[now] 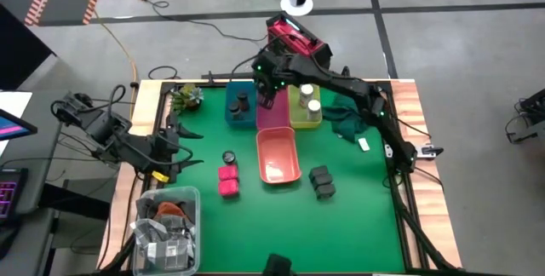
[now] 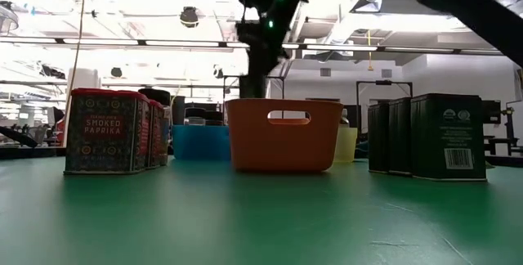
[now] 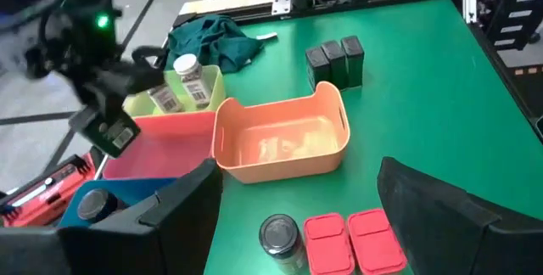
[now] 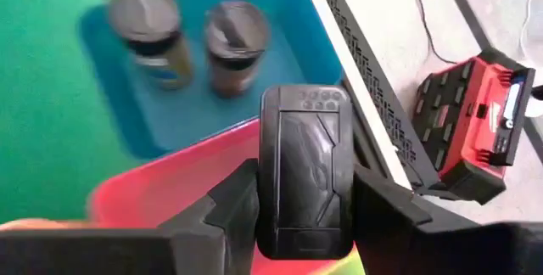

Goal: Sort spices by type
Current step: Put the bottom black seasoning can into the pink bin, then put the top black seasoning can into the pink bin

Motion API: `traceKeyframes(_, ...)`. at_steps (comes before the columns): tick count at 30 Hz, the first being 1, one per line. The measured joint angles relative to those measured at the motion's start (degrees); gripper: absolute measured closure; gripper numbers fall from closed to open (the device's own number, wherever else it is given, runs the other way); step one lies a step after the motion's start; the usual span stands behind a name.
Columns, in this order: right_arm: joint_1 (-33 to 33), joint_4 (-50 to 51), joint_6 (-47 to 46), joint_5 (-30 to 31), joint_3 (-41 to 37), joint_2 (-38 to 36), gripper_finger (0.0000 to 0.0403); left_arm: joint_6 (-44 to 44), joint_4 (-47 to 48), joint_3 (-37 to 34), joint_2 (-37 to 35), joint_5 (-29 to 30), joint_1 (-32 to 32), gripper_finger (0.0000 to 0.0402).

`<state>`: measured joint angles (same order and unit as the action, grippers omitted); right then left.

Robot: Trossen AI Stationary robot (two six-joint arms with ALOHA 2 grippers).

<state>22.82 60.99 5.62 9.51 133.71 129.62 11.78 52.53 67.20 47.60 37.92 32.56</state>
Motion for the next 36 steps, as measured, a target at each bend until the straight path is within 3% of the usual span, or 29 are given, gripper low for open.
traceKeyframes(10,1.6,3.7,8.5,-3.8,-0.1,6.6,0.0229,0.9,0.3,0.0,2.2,-0.1,1.4,0.0100)
traceKeyframes(23,2.8,5.2,10.0,-3.9,0.0,10.1,0.0170,2.3,0.4,0.0,2.6,0.0,1.8,0.0100)
traceKeyframes(32,2.0,11.1,7.9,-3.2,1.1,1.8,0.0141,1.5,0.5,0.0,2.6,0.0,1.7,0.0100)
traceKeyframes(36,-2.9,17.9,5.3,-2.7,1.0,-4.1,0.0141,1.5,1.0,0.0,2.6,0.0,1.7,0.0100)
